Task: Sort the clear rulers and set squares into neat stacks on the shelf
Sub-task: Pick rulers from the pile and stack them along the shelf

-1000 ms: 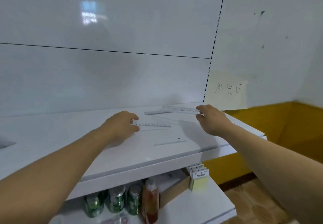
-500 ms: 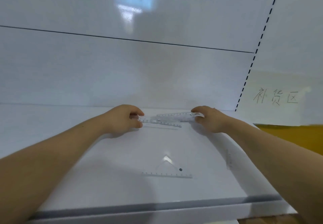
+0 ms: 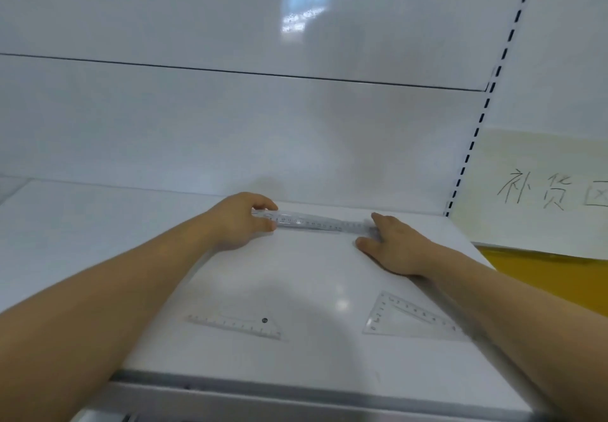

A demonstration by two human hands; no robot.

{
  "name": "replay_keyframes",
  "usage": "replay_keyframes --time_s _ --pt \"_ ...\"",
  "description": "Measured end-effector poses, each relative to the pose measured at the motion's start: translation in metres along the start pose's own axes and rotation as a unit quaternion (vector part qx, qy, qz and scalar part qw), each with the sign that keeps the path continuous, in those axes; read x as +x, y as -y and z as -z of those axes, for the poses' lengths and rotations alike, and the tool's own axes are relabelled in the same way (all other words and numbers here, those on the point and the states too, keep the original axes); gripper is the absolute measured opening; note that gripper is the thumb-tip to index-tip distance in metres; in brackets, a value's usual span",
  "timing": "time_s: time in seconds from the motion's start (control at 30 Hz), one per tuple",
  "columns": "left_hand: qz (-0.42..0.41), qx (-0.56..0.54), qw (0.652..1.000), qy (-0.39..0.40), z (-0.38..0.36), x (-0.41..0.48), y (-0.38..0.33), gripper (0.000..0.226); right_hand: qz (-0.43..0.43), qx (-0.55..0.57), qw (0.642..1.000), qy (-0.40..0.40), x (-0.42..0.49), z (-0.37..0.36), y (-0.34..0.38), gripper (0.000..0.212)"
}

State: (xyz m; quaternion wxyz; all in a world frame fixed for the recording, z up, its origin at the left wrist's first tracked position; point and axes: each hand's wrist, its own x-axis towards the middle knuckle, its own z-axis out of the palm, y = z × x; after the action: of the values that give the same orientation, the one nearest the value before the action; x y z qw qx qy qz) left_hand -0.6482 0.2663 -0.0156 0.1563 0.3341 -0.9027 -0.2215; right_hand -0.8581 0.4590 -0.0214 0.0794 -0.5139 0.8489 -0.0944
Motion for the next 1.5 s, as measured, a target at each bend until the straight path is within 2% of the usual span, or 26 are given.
replay_keyframes --time_s 0.2,0.37,0.67,0.8,0.93,1.2,1.5 --pt "-0.011 0.006 1.000 0.015 -0.024 0.018 -0.032 0.036 -0.042 -0.062 0.997 0.000 -0.021 -0.006 -0.026 0.080" --pt "-0.001 0.031 0.999 0.043 -0.033 0.024 -0.039 0.048 -0.044 -0.077 0.996 0.006 -0.027 -0.010 -0.038 0.089" --pt "-0.005 0.081 0.994 0.070 -0.029 0.027 -0.041 0.046 -0.049 -0.065 0.997 0.006 -0.030 -0.009 -0.034 0.084" --pt "0.018 0.086 0.993 0.083 -0.025 0.023 -0.041 0.063 -0.045 -0.062 0.997 0.007 -0.029 -0.002 -0.030 0.082" --pt "0.032 0.075 0.996 0.047 -0.017 0.003 -0.033 0.067 -0.021 -0.060 0.998 -0.004 -0.011 0.018 -0.015 0.080" --pt "0.103 0.108 0.989 0.020 0.033 -0.079 0.035 0.066 0.103 -0.082 0.991 -0.021 0.033 0.026 0.108 0.069" --pt "0.223 0.132 0.965 -0.039 0.150 -0.215 0.183 0.065 0.236 -0.075 0.969 0.015 0.038 -0.024 0.344 0.068"
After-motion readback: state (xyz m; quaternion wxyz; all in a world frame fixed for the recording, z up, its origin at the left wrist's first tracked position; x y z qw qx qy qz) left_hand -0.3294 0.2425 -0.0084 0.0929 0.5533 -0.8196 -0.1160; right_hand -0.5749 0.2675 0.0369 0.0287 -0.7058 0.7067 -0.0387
